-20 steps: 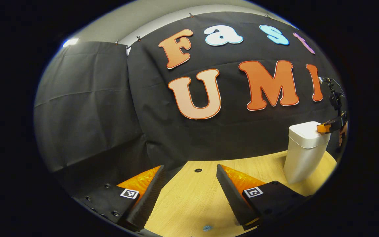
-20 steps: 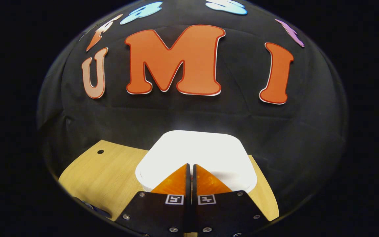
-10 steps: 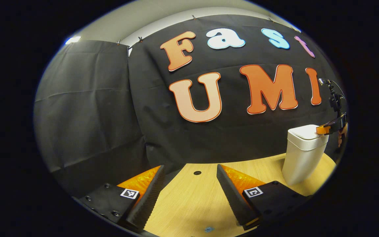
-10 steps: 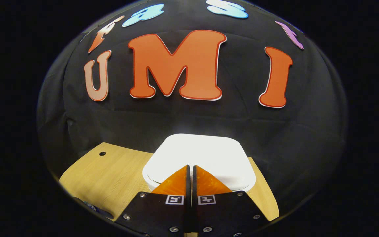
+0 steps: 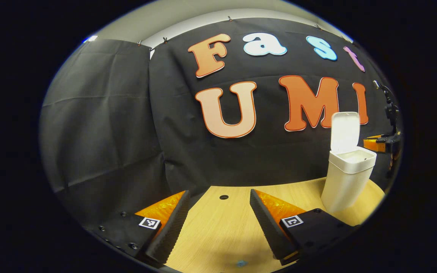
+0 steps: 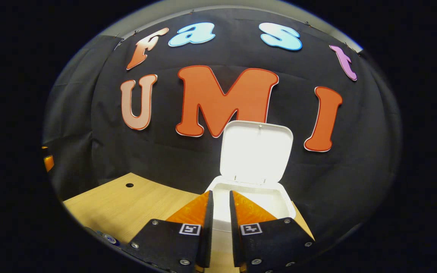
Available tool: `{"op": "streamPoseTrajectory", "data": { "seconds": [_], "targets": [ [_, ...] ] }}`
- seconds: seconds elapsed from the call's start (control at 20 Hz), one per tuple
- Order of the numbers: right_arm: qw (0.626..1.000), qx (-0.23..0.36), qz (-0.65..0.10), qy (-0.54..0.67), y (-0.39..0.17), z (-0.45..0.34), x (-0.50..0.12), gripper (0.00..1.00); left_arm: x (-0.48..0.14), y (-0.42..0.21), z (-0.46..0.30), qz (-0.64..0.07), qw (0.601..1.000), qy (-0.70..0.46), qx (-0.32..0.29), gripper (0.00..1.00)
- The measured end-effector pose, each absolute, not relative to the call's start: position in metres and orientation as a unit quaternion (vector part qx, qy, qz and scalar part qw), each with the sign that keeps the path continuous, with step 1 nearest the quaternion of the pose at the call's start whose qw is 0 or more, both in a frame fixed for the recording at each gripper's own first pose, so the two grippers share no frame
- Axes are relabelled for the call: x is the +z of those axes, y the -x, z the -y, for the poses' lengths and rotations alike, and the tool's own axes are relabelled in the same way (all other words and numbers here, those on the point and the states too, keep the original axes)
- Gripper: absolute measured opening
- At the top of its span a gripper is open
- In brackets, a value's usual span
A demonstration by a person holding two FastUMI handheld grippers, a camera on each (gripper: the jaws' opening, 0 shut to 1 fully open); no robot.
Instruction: Press the lid of the desktop garbage bin to open it, pick up the crumpled paper on the desktop and throw it into the bin, then pick up the pop can on the desktop and drop it into the bin, and finally close the garbage bin lid.
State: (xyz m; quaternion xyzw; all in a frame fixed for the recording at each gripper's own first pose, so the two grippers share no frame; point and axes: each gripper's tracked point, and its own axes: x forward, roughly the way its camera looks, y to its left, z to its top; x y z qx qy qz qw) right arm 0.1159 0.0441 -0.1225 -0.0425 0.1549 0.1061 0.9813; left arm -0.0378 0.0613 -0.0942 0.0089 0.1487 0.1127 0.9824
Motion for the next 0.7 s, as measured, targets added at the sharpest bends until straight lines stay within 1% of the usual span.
{"op": "streamPoseTrajectory", "data": {
  "seconds": [0.05, 0.1, 0.15, 0.2, 0.25, 0.3, 0.35, 0.4, 0.5, 0.55, 0.6, 0.65, 0.7],
  "targets": [
    [0.980, 0.113, -0.157, 0.039, -0.108, -0.050, -0.123, 0.27, -0.098, 0.037, -0.061, -0.153, 0.982, -0.004, 0.108, 1.00],
    [0.979, 0.122, -0.162, 0.036, -0.100, -0.056, -0.126, 0.34, -0.103, 0.036, -0.059, -0.158, 0.982, 0.000, 0.101, 1.00],
    [0.977, 0.130, -0.168, 0.032, -0.092, -0.062, -0.128, 0.37, -0.107, 0.036, -0.057, -0.164, 0.982, 0.004, 0.093, 1.00],
    [0.975, 0.137, -0.174, 0.028, -0.084, -0.069, -0.132, 0.45, -0.115, 0.039, -0.054, -0.172, 0.981, 0.007, 0.085, 1.00],
    [0.973, 0.144, -0.180, 0.022, -0.075, -0.074, -0.135, 0.49, -0.123, 0.040, -0.053, -0.183, 0.980, 0.009, 0.078, 1.00],
    [0.970, 0.154, -0.190, 0.012, -0.066, -0.083, -0.139, 0.56, -0.133, 0.042, -0.054, -0.199, 0.977, 0.011, 0.074, 1.00],
    [0.967, 0.163, -0.197, 0.001, -0.058, -0.090, -0.142, 0.60, -0.142, 0.043, -0.053, -0.213, 0.975, 0.015, 0.067, 1.00],
    [0.965, 0.168, -0.203, -0.008, -0.050, -0.095, -0.144, 0.66, -0.154, 0.045, -0.051, -0.229, 0.971, 0.021, 0.059, 1.00],
    [0.961, 0.174, -0.213, -0.018, -0.035, -0.105, -0.149, 0.73, -0.174, 0.049, -0.047, -0.261, 0.964, 0.028, 0.043, 1.00],
    [0.960, 0.176, -0.217, -0.018, -0.028, -0.109, -0.152, 0.72, -0.184, 0.053, -0.046, -0.277, 0.960, 0.028, 0.035, 1.00],
    [0.959, 0.177, -0.219, -0.017, -0.020, -0.112, -0.153, 0.83, -0.197, 0.056, -0.044, -0.290, 0.956, 0.027, 0.028, 1.00],
    [0.959, 0.177, -0.222, -0.017, -0.014, -0.115, -0.155, 0.86, -0.206, 0.060, -0.041, -0.303, 0.952, 0.027, 0.018, 1.00],
    [0.958, 0.178, -0.226, -0.019, -0.008, -0.118, -0.157, 0.90, -0.217, 0.062, -0.038, -0.317, 0.948, 0.028, 0.010, 1.00]
  ]
}}
